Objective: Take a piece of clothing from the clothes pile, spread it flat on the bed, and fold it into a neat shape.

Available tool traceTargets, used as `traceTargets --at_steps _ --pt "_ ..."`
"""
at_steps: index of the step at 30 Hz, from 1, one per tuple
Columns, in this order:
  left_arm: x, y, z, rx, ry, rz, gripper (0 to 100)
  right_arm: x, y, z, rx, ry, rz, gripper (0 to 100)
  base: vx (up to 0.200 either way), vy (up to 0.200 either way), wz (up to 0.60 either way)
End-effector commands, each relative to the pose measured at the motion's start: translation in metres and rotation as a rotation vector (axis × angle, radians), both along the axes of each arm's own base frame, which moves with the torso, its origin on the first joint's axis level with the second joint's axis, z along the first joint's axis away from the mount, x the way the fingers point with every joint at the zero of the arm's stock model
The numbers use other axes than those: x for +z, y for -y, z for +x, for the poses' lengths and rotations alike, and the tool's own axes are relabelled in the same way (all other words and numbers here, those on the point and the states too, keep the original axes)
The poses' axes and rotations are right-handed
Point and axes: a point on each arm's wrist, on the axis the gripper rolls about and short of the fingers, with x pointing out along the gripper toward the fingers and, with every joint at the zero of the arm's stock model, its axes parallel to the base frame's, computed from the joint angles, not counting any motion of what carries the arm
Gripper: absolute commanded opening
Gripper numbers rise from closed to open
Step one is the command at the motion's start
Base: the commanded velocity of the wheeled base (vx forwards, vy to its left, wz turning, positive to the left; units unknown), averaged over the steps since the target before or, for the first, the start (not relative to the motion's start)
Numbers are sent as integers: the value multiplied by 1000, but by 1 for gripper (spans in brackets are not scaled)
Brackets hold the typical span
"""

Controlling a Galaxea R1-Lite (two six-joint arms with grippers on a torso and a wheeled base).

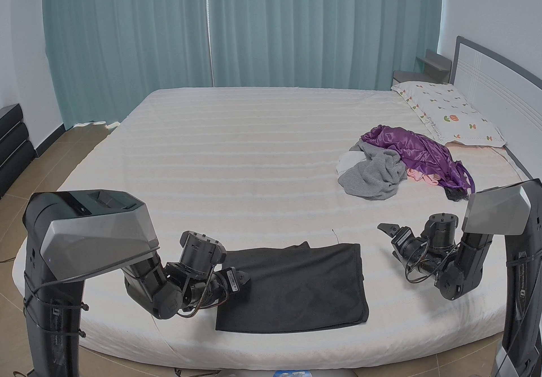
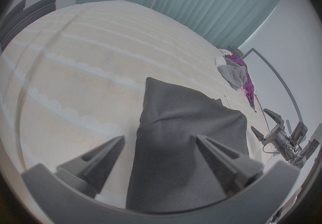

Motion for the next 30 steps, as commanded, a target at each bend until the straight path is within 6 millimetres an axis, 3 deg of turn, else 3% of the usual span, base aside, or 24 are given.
traceTargets --at_steps 1,30 --pt "-1 0 0 2 -2 0 0 -1 0 0 0 -3 0 100 0 0 0" --pt "3 -5 -1 103 -15 -40 0 -1 0 -1 1 -6 -2 100 0 0 0"
